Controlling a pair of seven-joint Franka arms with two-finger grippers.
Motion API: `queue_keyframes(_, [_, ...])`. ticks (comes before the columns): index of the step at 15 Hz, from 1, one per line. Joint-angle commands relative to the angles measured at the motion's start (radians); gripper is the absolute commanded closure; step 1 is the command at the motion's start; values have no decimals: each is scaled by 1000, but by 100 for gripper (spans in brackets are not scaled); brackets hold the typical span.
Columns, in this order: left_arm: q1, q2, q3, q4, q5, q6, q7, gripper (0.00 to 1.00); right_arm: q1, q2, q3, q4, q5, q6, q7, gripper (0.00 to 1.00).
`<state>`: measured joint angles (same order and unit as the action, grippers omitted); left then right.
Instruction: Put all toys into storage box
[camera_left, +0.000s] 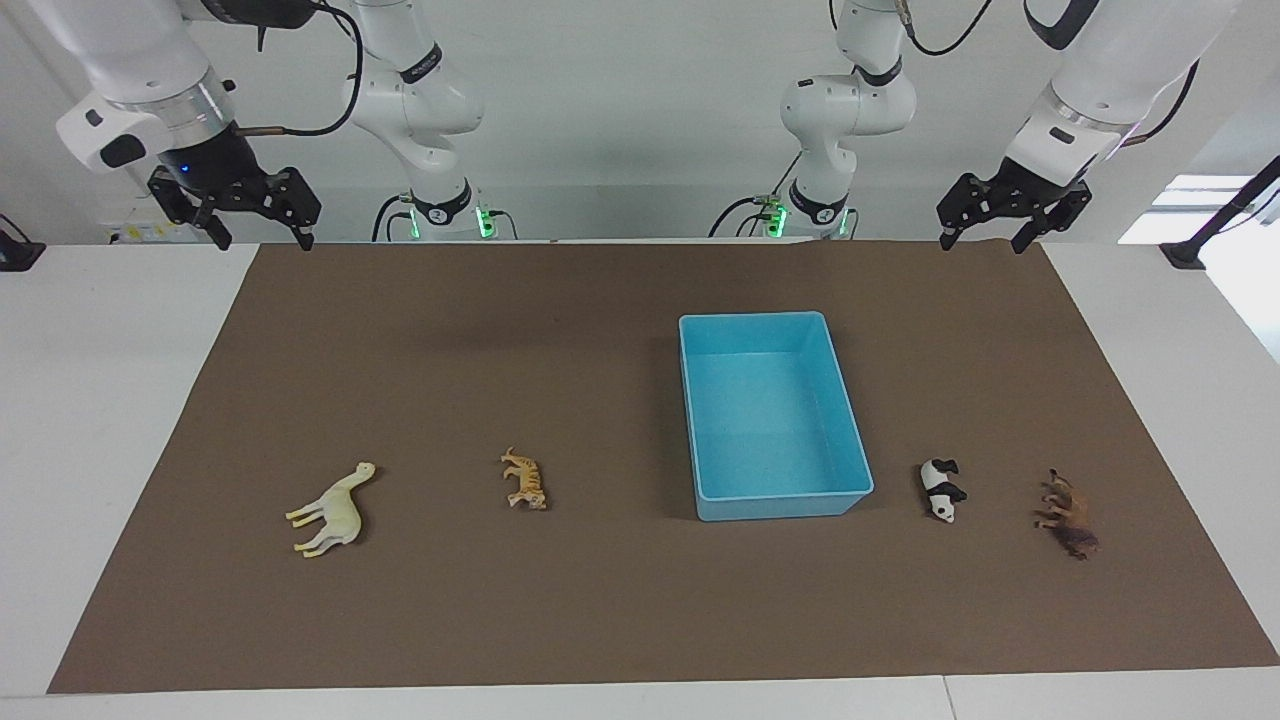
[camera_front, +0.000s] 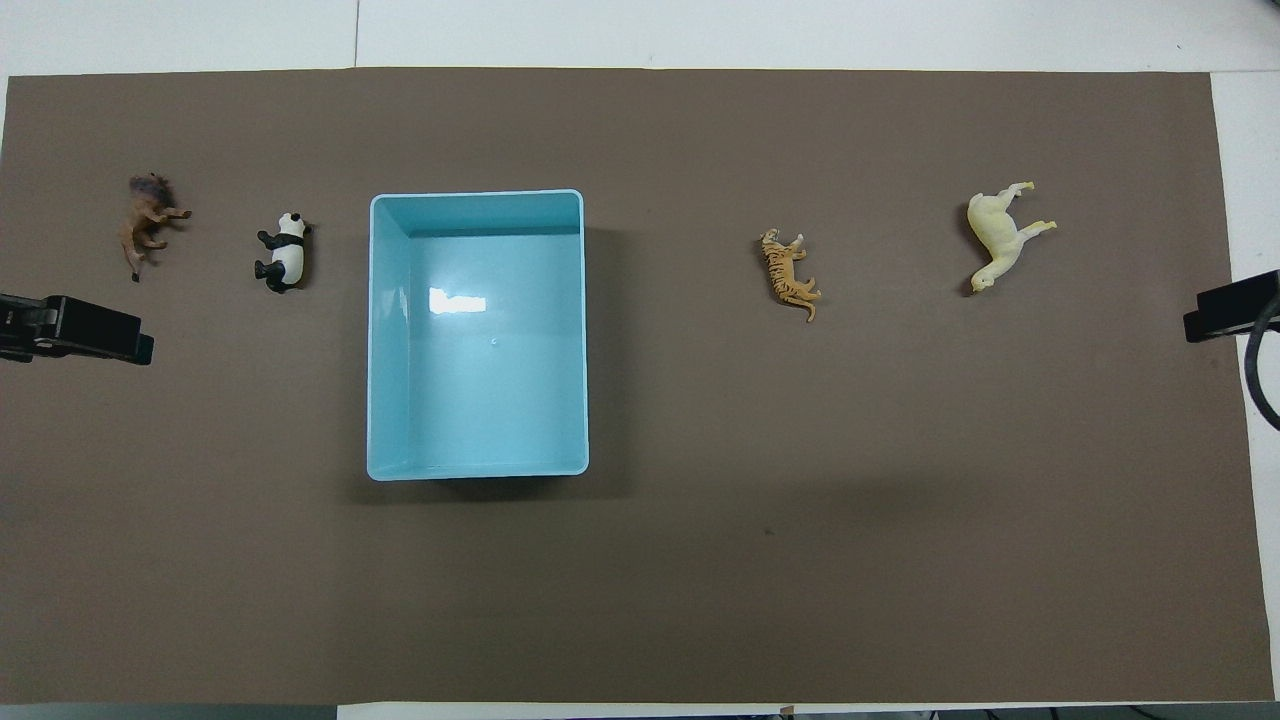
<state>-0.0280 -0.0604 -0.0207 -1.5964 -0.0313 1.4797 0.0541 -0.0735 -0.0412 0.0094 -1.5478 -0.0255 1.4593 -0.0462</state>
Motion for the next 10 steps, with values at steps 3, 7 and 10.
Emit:
queue_keyframes(3, [11,28,-5,18,24,2,-7,0,-15,-20,9,-21,15,-7,-21,0])
queue_keyframes(7, [8,16,-7,-3,25,1,-7,0,-29,-20,4,-23,13,-5,-20,0])
queue_keyframes(10, [-1,-2,-7,-8,25,-1,-13,0,-29,-20,3,-24,7,-5,-23,0])
